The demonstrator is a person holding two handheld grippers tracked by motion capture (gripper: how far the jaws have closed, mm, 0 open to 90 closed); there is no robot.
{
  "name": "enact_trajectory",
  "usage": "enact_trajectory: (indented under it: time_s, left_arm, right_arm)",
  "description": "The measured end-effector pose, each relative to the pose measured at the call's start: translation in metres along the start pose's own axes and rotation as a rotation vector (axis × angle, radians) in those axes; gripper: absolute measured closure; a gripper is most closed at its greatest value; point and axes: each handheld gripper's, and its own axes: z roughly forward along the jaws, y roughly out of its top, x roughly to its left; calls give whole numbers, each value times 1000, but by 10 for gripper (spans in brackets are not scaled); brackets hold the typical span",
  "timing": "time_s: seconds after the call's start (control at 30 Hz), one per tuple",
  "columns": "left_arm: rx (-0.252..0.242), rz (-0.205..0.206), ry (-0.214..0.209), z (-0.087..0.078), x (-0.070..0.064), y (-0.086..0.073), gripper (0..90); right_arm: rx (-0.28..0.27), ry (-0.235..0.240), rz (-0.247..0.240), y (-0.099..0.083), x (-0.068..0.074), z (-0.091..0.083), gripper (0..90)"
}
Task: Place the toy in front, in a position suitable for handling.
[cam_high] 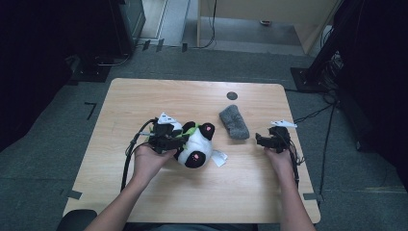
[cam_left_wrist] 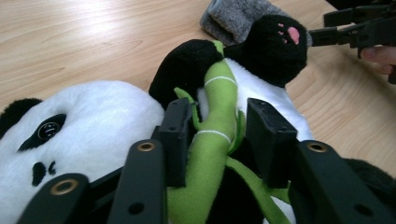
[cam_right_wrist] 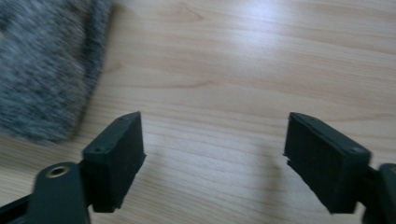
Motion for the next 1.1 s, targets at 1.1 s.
enact_trajectory:
  time_s: [1.1]
  left_arm:
    - [-94,127,-2,-40,60,-15,332]
  right_arm:
    - [-22,197,-47,62,48,11,287]
